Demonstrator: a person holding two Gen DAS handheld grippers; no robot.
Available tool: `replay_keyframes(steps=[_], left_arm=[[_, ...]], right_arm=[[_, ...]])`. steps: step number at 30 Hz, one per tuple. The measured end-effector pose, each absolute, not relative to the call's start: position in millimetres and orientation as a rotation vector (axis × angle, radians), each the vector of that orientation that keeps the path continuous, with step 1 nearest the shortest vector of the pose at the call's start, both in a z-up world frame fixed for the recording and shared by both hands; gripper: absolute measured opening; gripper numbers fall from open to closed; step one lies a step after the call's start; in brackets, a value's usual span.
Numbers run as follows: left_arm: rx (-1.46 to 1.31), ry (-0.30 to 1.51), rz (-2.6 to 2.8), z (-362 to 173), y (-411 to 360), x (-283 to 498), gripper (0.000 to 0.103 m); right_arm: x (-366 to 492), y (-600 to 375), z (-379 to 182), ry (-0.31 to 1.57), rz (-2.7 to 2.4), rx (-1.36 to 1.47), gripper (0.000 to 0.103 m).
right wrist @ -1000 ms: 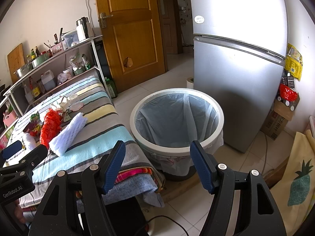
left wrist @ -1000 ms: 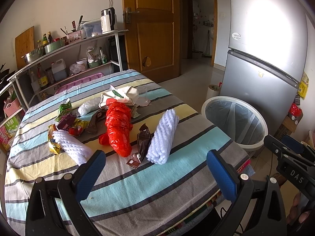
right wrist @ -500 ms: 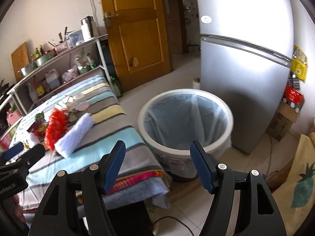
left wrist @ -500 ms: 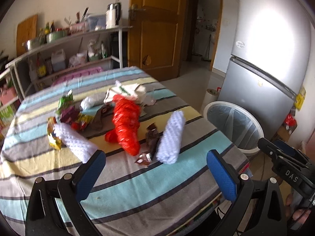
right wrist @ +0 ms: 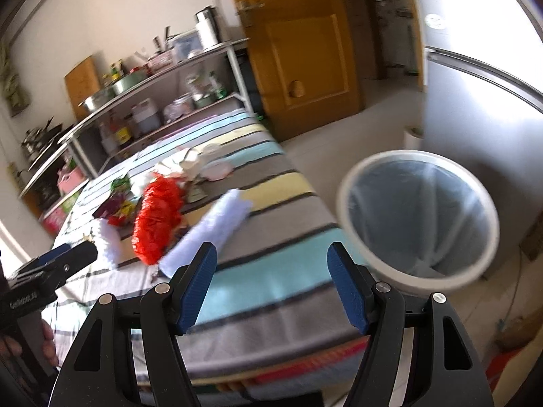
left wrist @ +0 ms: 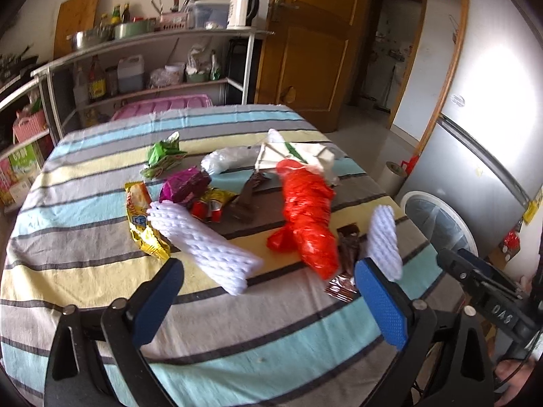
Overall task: Collect trash
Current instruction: 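Grasp the red plastic bag with the left tool while the right tool grasps the white foam sleeve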
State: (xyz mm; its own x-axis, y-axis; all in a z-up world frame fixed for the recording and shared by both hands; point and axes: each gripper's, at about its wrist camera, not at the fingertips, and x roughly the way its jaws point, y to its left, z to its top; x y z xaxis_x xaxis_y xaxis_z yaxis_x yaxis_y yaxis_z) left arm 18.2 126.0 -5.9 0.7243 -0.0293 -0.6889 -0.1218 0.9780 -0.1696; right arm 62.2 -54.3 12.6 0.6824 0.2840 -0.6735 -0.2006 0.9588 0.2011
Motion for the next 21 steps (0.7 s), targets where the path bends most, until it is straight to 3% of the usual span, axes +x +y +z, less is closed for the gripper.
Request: replay_keyframes(steps=[3,7,15,17,21], left_arm=[[-0.235,0.762,0.031,-6,134,24,0.097],[-0.235,0.772,0.009,-6,135,32,0.091],[-0.246,0.8,-0.042,-11,137,51,0.091],[-0.258,0.809,-0.057,-14,138,58,0.091],[-0.247,0.828,-0.087,-17,129,68,0.083]], right_arm=[[72,-38,9,0.792,0.295,0.094,0.055],[86,-24,6,0.833,0.355,0.141,0.053],[112,2,-10,0.914,0.396,0.139,0.052],[115,3,-16,0.934,0.398,0.134,0.039],[117,3,-17,0.924,0.401,0.131,0.03]])
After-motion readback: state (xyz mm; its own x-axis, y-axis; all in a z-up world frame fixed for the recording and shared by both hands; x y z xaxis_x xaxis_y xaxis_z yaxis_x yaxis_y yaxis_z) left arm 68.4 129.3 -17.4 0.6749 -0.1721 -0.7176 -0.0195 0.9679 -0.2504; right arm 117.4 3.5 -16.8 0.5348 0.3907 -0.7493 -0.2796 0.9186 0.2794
